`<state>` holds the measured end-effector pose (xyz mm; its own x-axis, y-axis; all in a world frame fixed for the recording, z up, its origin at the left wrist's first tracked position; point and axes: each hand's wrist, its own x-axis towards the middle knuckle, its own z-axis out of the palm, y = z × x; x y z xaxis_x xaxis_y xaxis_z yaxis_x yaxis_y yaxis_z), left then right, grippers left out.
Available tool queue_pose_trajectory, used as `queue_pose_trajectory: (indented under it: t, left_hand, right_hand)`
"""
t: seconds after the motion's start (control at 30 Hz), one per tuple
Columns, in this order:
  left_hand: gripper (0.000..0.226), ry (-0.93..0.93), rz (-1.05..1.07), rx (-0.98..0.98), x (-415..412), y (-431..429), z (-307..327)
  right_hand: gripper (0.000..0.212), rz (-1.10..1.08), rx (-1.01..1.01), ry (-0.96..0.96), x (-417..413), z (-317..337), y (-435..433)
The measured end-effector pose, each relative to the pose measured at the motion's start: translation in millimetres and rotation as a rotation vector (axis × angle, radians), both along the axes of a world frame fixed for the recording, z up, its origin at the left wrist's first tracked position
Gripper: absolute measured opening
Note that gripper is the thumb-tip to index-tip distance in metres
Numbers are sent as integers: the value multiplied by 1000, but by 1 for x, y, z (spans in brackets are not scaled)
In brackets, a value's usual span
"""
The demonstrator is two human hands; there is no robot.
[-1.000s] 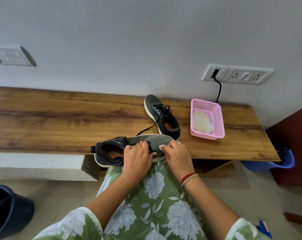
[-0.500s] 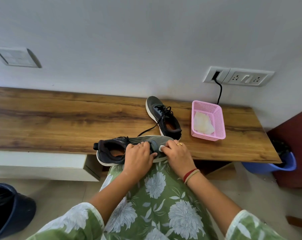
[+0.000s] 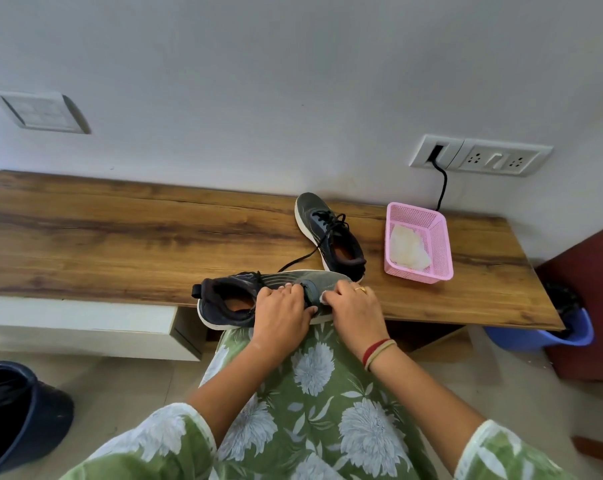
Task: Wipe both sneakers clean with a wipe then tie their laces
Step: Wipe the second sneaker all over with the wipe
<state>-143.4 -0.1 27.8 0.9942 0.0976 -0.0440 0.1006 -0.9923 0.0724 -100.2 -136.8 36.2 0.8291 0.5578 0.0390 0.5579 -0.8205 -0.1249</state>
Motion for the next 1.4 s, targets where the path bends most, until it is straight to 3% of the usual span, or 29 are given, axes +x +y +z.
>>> queue_pose_trajectory:
  t: [0.17, 0.4, 0.57, 0.67, 0.93, 1.07, 1.17, 1.23, 1.4]
  left_hand:
    - [41, -13, 13, -15, 0, -2, 1]
    - [39, -15, 24, -29, -1, -2, -1]
    - [40, -16, 8, -31, -1, -2, -2]
    - [40, -52, 28, -63, -2, -3, 1]
    - [40, -81, 43, -85, -6, 0, -4]
    - [40, -84, 46, -90, -6, 1, -1]
    - [40, -78, 52, -94, -6, 0, -1]
    - [40, -78, 57, -101, -6, -2, -2]
    - [37, -85, 69, -124, -7, -2, -3]
  right_hand:
    - [13, 42, -212, -115, 4, 15, -16]
    - [17, 65, -51, 33, 6, 10, 1]
    - [13, 160, -273, -89, 4, 22, -12]
    - [20, 167, -287, -76, 11, 33, -9]
    - [18, -145, 245, 209, -2, 2, -4]
    - [18, -295, 206, 106, 5, 2, -31]
    - [13, -473, 437, 100, 10, 2, -42]
    - [10, -494, 563, 150, 9, -2, -37]
    - [11, -421, 660, 208, -9, -18, 4]
